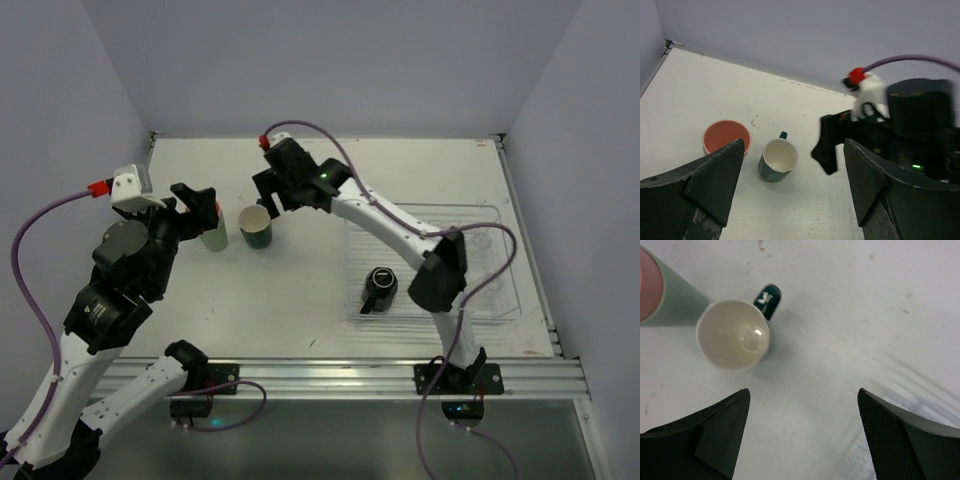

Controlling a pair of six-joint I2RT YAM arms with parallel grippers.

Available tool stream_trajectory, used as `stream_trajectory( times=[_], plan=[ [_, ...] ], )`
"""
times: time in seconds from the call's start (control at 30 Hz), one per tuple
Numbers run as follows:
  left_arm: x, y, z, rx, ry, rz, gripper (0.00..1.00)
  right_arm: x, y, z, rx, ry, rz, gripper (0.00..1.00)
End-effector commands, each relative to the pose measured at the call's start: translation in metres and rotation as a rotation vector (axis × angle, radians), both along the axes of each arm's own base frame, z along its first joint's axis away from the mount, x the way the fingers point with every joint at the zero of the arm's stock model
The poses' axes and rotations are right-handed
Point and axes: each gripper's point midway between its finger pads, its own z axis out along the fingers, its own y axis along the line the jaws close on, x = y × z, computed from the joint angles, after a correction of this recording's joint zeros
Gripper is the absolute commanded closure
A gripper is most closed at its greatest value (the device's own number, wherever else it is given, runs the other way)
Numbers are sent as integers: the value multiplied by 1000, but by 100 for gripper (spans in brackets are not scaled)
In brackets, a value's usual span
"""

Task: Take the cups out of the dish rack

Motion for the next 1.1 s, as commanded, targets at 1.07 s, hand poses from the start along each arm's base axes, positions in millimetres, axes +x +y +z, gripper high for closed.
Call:
stream_trajectory(
  times=[1.07],
  plan=[
    [28, -71, -25, -101, 64, -238, 10, -161, -230, -47, 118, 315, -746, 1]
  ],
)
